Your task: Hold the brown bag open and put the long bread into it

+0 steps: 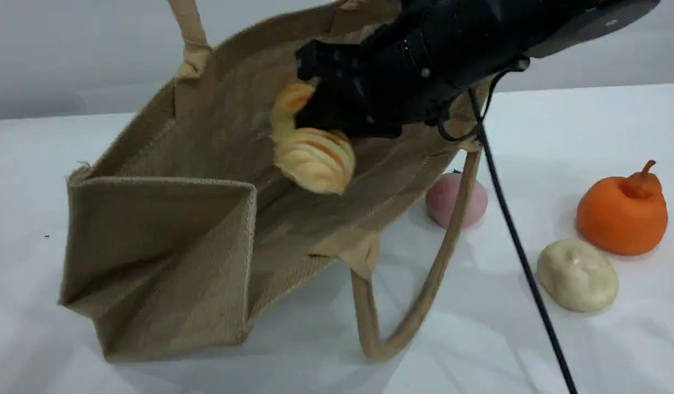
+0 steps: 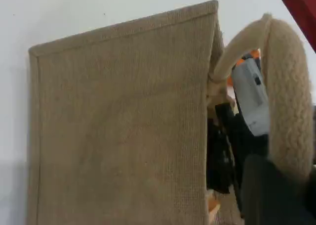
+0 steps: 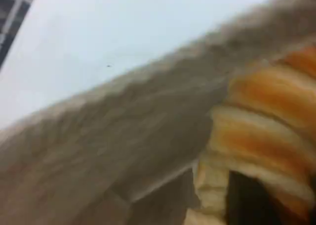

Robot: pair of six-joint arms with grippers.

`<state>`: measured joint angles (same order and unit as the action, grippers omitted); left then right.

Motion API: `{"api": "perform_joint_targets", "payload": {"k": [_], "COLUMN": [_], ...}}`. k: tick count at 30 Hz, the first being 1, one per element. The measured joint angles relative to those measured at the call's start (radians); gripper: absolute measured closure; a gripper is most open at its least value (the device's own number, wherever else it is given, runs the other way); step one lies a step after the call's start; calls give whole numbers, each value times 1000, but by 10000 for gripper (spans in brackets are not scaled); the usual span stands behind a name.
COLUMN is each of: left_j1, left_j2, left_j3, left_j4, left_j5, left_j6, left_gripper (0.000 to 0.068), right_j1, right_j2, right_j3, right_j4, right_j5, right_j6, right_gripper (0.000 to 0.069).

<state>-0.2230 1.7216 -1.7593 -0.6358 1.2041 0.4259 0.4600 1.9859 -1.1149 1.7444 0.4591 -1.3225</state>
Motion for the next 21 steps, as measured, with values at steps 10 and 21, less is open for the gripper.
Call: {"api": "perform_joint_targets", "payload": {"k": [10,21], "left_j1": [0,12], "left_j2": [0,0], "left_j3": [0,0], "left_j4": [0,3], "left_j5": [-12,-28], "left_j6": [0,2], "left_gripper": [597,597], "right_j1": [-16,-188], "right_j2": [-55,-300], "right_j3": [0,0], "right_j4": [-2,-170], "right_j5": [204,234], "right_j6": [-47,91], "right_gripper": [158,162]}}
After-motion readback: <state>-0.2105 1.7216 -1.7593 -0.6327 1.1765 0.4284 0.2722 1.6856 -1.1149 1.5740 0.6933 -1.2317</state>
